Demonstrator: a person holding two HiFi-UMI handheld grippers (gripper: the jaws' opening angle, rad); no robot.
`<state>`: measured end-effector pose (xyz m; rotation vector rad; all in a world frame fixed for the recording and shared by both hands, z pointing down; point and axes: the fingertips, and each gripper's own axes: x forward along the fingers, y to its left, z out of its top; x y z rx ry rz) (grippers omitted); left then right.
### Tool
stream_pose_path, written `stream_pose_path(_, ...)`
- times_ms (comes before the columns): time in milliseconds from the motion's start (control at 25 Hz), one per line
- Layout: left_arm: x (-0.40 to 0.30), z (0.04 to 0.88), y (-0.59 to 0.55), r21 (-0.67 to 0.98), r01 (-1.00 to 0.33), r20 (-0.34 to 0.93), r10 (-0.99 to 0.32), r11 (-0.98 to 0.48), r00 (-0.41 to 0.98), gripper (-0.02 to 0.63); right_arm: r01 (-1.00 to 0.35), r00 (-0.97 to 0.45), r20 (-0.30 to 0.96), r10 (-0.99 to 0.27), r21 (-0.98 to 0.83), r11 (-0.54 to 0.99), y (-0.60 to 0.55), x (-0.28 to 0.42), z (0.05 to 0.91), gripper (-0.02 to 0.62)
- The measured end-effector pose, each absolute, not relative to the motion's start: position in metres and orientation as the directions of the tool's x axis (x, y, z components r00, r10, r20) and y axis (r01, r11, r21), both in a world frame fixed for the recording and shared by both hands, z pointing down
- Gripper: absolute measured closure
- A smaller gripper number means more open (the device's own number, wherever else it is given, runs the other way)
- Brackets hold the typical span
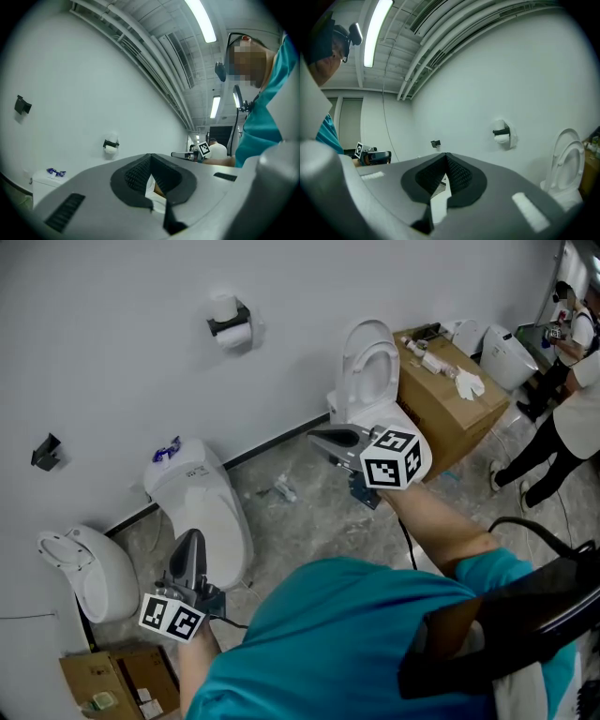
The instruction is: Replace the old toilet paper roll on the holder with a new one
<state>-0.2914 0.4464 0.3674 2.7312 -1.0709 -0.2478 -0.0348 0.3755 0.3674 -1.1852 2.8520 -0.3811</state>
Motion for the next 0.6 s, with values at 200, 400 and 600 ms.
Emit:
stream_pose_path(200,-0.307,0.37,0.429,0.236,-0.645,-0.071,-0.675,-0.727,0.734,0.598,-0.697,-0.706,0.061,-0.705,-0.237,0.677,0.363,-0.051,0.369,0.592)
stream_pose_path(400,-0.291,0.377,0.404,0.235,-0.65,-0.063,-0.678,-0.723,0.732,0.598,-0.69,-0.714,0.072,-0.696,-0.243,0.682,0.333,-0.039,0.38,0.592)
stream_pose_path(600,-0.253,0.383,0.359,0.227,-0.672,-0.051,-0.698,-0.705,0.714,0.598,-0.656,-0.747,0.066,-0.661,-0.233,0.718,0.28,-0.011,0.382,0.592)
